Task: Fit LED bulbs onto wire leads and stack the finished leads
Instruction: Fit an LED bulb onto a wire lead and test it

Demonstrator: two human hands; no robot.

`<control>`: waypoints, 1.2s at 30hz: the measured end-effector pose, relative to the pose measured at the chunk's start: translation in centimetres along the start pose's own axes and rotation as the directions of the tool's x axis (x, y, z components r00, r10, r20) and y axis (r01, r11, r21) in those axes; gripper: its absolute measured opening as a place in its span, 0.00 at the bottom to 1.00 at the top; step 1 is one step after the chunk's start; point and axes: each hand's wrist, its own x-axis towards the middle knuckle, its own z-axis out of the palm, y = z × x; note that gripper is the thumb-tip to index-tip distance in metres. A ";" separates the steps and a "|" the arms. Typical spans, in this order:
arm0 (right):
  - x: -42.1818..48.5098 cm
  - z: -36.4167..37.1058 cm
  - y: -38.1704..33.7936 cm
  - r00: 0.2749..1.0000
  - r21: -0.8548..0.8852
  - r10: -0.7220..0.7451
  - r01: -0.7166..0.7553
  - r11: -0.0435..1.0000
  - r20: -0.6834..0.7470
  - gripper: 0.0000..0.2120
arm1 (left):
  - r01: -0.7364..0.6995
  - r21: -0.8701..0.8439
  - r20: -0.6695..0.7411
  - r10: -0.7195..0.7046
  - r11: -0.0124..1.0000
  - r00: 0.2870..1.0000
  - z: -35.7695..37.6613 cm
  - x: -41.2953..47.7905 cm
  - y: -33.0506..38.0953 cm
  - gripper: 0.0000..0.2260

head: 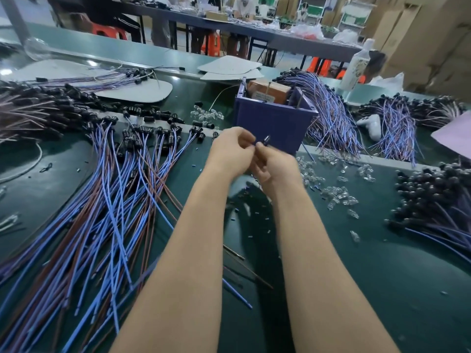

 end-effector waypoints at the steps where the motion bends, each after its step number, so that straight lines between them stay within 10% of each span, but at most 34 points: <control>1: 0.1 -0.9 -1.0 0.998 -0.004 -0.061 0.061 0.998 -0.026 0.04 | -0.040 -0.026 0.047 0.041 0.999 0.998 0.4 -0.2 0.5 0.07; 9: 0.4 -10.6 -7.1 0.781 0.211 -0.328 0.497 0.842 -0.531 0.08 | -0.149 0.080 0.467 0.095 0.986 0.879 3.7 -2.2 2.1 0.11; 16: 0.5 -11.3 -6.9 0.771 0.259 -0.394 0.567 0.782 -0.500 0.10 | -0.164 0.044 0.651 0.096 0.986 0.753 7.7 -3.9 3.3 0.13; 19: 0.4 -11.5 -6.7 0.861 0.236 -0.388 0.473 0.849 -0.330 0.05 | -0.092 -0.052 0.542 0.106 0.994 0.834 7.9 -3.7 3.5 0.12; 23: -0.2 -11.2 -4.0 0.955 -0.255 -0.283 0.297 0.920 0.090 0.08 | -0.207 0.021 0.423 0.179 0.978 0.888 7.6 -2.5 4.1 0.13; 31: 0.3 -12.1 -4.8 0.756 -0.014 -0.488 0.536 0.844 -0.436 0.09 | -0.114 0.100 0.332 0.075 0.988 0.940 5.9 -1.9 1.4 0.07; 36: 0.5 -10.8 -3.2 0.913 -0.164 -0.406 0.395 0.904 -0.042 0.06 | -0.129 -0.001 0.218 0.126 0.992 0.968 6.3 -2.0 0.8 0.04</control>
